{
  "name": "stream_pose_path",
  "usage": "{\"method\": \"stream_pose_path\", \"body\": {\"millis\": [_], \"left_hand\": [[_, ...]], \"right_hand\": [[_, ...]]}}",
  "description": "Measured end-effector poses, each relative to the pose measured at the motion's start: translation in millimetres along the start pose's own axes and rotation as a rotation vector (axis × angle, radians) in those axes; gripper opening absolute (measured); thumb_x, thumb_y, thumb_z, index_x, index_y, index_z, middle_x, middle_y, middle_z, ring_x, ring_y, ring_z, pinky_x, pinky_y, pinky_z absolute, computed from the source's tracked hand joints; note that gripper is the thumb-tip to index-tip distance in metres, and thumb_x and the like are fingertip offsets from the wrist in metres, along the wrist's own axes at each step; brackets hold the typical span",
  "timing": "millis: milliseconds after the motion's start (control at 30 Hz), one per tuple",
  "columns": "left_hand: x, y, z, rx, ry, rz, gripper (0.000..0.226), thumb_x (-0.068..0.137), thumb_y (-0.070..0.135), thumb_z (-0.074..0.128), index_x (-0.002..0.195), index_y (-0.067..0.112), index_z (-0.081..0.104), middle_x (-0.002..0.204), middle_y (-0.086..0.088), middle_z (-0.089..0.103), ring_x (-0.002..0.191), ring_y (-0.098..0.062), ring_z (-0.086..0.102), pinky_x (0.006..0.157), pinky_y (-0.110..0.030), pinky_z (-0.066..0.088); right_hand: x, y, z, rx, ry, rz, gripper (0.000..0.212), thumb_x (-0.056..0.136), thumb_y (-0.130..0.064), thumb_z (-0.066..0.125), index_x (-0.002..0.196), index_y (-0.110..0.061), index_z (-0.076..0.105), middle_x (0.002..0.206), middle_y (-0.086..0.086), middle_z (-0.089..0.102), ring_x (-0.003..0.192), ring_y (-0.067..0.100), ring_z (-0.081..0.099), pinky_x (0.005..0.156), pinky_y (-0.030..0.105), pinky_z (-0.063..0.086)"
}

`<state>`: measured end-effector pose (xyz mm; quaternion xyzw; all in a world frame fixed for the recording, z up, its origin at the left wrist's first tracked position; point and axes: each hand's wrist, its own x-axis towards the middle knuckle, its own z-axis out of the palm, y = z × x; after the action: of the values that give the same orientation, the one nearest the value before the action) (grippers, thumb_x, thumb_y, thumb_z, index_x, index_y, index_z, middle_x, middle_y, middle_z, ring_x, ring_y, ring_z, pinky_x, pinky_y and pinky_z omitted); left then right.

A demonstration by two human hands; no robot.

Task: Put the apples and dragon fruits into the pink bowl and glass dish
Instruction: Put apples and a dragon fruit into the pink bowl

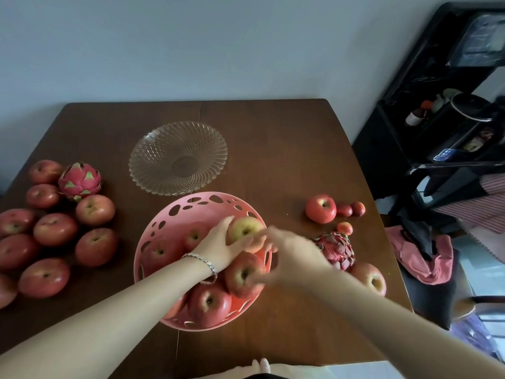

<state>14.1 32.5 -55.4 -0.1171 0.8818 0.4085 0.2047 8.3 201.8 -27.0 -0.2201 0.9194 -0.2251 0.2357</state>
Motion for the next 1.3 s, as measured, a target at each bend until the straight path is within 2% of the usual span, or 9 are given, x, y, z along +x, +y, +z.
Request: {"method": "stream_pose_path", "body": {"millis": [67,133,300,567,700,800,967,1133,1300], "left_hand": [[-6.7,1.0,-1.0,-0.001,-0.054,0.033,0.082,0.084,0.04,0.061,0.147,0.016,0.015,0.15,-0.004,0.031,0.123,-0.012,0.041,0.099,-0.02,0.028],[-10.2,1.0,-2.2,0.006,-0.094,0.057,0.084,0.083,0.035,0.065,0.147,0.018,0.013,0.148,-0.002,0.031,0.107,-0.005,0.039,0.088,-0.011,0.025],[-9.8,-1.3,-2.9,-0.009,-0.073,0.057,0.088,0.077,0.033,0.071,0.145,0.023,0.016,0.144,0.001,0.034,0.099,-0.004,0.04,0.088,-0.015,0.027],[-11.0,-9.0,-10.2,0.023,-0.066,0.068,0.078,0.082,0.038,0.065,0.144,0.026,0.021,0.146,0.0,0.033,0.131,-0.015,0.038,0.111,-0.028,0.028],[-8.6,-20.8,-40.0,0.073,0.25,0.131,0.052,0.085,0.032,0.061,0.132,0.016,0.045,0.135,-0.002,0.049,0.128,-0.016,0.042,0.104,-0.021,0.026],[-5.8,-46.5,-70.2,0.126,0.458,0.052,0.038,0.085,0.01,0.06,0.122,0.007,0.054,0.125,-0.01,0.056,0.121,-0.025,0.05,0.104,-0.032,0.034],[-14.0,-76.9,-85.9,0.048,0.43,-0.063,0.036,0.09,0.006,0.051,0.126,0.009,0.05,0.127,-0.01,0.055,0.12,-0.023,0.05,0.096,-0.025,0.034],[-17.0,-82.5,-88.2,0.008,0.421,0.079,0.047,0.09,0.01,0.054,0.135,0.014,0.042,0.126,0.01,0.044,0.113,0.0,0.04,0.093,-0.006,0.023],[-5.2,-75.9,-87.3,0.024,0.327,0.152,0.056,0.078,0.024,0.064,0.132,0.019,0.047,0.126,0.01,0.05,0.121,-0.012,0.048,0.107,-0.032,0.038]], "right_hand": [[12.8,23.1,-25.4,0.125,0.277,0.051,0.051,0.073,-0.057,0.065,0.113,-0.027,0.055,0.097,-0.008,0.06,0.09,0.011,0.058,0.079,0.032,0.052],[35.1,56.6,-45.0,0.015,0.398,0.16,0.043,0.083,-0.048,0.059,0.119,-0.024,0.054,0.112,-0.001,0.057,0.103,0.015,0.054,0.082,0.034,0.052],[74.9,116.9,-41.0,-0.35,0.004,0.473,0.074,0.082,-0.036,0.064,0.144,-0.032,0.024,0.135,0.016,0.041,0.125,0.032,0.039,0.094,0.042,0.044],[86.1,114.7,-27.6,-0.25,0.148,0.494,0.066,0.077,-0.028,0.071,0.133,-0.034,0.036,0.122,0.015,0.04,0.105,0.033,0.052,0.082,0.039,0.05],[92.1,66.3,-41.3,0.098,0.326,0.282,0.063,0.067,-0.032,0.073,0.122,-0.042,0.042,0.114,0.006,0.033,0.106,0.032,0.049,0.083,0.04,0.053],[103.5,3.7,-47.7,0.219,0.277,0.044,0.065,0.064,-0.034,0.076,0.12,-0.044,0.045,0.115,0.003,0.033,0.108,0.027,0.051,0.093,0.04,0.051],[125.9,-76.0,-8.9,-0.035,0.035,-0.178,0.077,0.062,-0.038,0.078,0.13,-0.039,0.041,0.122,0.005,0.041,0.112,0.028,0.044,0.096,0.04,0.046],[143.8,-97.1,40.4,-0.23,-0.023,-0.144,0.085,0.062,-0.034,0.079,0.133,-0.018,0.034,0.127,0.007,0.043,0.116,0.03,0.042,0.094,0.04,0.045],[149.3,-101.1,44.0,-0.103,-0.016,-0.118,0.079,0.068,-0.027,0.079,0.133,-0.014,0.036,0.13,0.009,0.043,0.122,0.029,0.04,0.098,0.04,0.041]]}}
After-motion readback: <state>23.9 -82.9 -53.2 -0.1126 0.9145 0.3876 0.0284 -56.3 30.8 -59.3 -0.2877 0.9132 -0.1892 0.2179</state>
